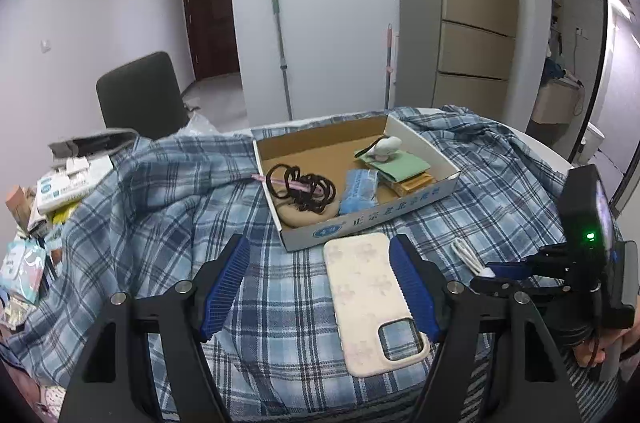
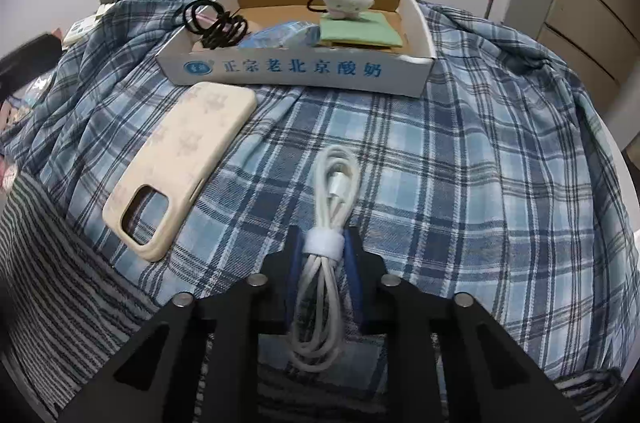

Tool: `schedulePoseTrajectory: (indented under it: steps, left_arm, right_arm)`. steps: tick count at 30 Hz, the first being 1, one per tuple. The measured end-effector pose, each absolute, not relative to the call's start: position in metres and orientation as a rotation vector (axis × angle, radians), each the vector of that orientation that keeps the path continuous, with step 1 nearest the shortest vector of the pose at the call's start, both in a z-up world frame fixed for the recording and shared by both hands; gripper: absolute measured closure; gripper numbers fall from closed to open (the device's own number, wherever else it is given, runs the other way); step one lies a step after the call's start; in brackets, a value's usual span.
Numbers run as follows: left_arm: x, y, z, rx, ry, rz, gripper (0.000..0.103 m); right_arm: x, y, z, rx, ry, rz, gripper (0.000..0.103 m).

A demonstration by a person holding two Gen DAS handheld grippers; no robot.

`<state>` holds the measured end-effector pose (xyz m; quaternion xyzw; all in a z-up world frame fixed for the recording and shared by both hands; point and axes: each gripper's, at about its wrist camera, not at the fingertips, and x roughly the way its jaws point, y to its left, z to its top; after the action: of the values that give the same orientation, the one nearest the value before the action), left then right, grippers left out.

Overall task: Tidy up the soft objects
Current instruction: 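Grasp the beige phone case with the left tool while the right tool holds the cable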

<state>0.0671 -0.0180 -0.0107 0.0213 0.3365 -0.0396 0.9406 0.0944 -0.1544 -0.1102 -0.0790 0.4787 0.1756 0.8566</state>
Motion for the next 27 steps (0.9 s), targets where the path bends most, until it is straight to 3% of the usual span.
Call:
schedulePoseTrajectory:
  steps: [8,14,27]
  left_arm:
    - [0.091,-0.025,-0.040,-0.048,0.873,-0.127,0.029]
    - [0.114,-0.030,-0.067,-0.140,1.046,-0.116,0.029]
    - [0.127,-0.060,-0.099,-0.060,1.133,-0.079,0.029]
  right_arm:
    - [0.065,-0.167,-0.081,-0.097,0.770,0.412,0.085]
    - [0.067,-0.162,-0.081,-0.105,0.777,0.403,0.085]
    - [0.066,-0.173,-0.079,-0.054,0.754,0.418,0.084]
